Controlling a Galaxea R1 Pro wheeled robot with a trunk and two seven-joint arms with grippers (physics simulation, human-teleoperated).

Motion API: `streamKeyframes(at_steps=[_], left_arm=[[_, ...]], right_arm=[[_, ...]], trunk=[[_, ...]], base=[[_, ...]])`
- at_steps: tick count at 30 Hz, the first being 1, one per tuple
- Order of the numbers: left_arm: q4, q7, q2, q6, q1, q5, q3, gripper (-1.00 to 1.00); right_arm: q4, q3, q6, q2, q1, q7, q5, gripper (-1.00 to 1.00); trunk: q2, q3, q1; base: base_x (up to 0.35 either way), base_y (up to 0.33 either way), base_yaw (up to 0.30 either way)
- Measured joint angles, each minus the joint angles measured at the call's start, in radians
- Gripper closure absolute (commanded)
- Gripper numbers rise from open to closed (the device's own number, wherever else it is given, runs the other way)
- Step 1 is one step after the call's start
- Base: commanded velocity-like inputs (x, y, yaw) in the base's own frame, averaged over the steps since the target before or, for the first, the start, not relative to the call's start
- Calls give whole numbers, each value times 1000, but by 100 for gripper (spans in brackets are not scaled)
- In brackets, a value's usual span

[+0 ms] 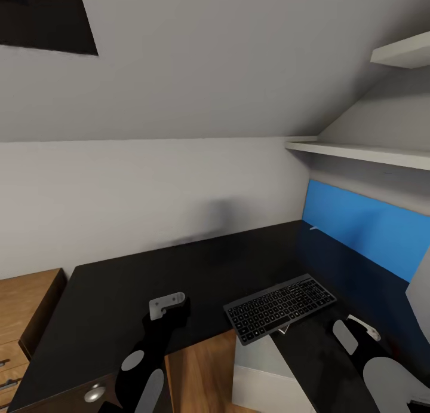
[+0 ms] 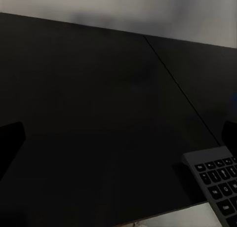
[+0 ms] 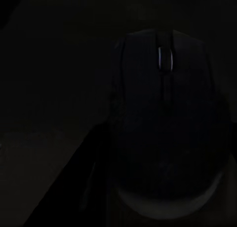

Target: In the bedroom, organize the workspace by keeping the computer under the desk, ensuring the monitor is on the desk, placing the keyboard on the desk next to the monitor, placing the mouse on the desk next to the keyboard, moving the folder from the swivel chair onto the desk next to the mouse, stacking the notebook on top of the folder with the pen on top of the notebook, and positioning the swivel chair next to the desk.

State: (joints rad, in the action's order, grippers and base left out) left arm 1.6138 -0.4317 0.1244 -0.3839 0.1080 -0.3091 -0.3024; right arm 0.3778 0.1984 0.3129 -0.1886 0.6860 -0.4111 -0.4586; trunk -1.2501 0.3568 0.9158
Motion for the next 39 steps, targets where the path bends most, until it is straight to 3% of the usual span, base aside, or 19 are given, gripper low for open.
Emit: streamKeyframes(at_steps=[14, 24, 25, 28, 32, 37, 39], left_arm=[[0, 0, 0, 0, 0, 1, 0, -100], [0, 0, -1, 0, 0, 1, 1, -100], [0, 0, -1, 0, 0, 1, 1, -100], [0, -1, -2, 0, 0, 2, 2, -100], [0, 0, -2, 0, 0, 2, 2, -100], [0, -1, -2, 0, 0, 2, 2, -100], [-1, -1, -2, 0, 0, 2, 2, -100]], right_arm=[[2, 3, -9, 0, -1, -2, -10, 100], [87, 5, 14, 0, -1, -3, -11, 100], [182, 6, 183, 1, -2, -2, -11, 100], [300, 7, 360, 2, -5, 0, -13, 100], [388, 7, 421, 9, -8, 0, -15, 100], [460, 8, 451, 56, -17, -30, -6, 100], [493, 7, 459, 82, -26, -86, -6, 100]], trunk=[[98, -44, -54], [168, -75, -92], [175, -78, -96], [196, -88, -107], [224, -100, -123], [259, -116, -142], [273, -122, -149]], base=[[0, 0, 0], [0, 0, 0], [0, 0, 0], [0, 0, 0], [0, 0, 0], [0, 0, 44], [0, 0, 182]])
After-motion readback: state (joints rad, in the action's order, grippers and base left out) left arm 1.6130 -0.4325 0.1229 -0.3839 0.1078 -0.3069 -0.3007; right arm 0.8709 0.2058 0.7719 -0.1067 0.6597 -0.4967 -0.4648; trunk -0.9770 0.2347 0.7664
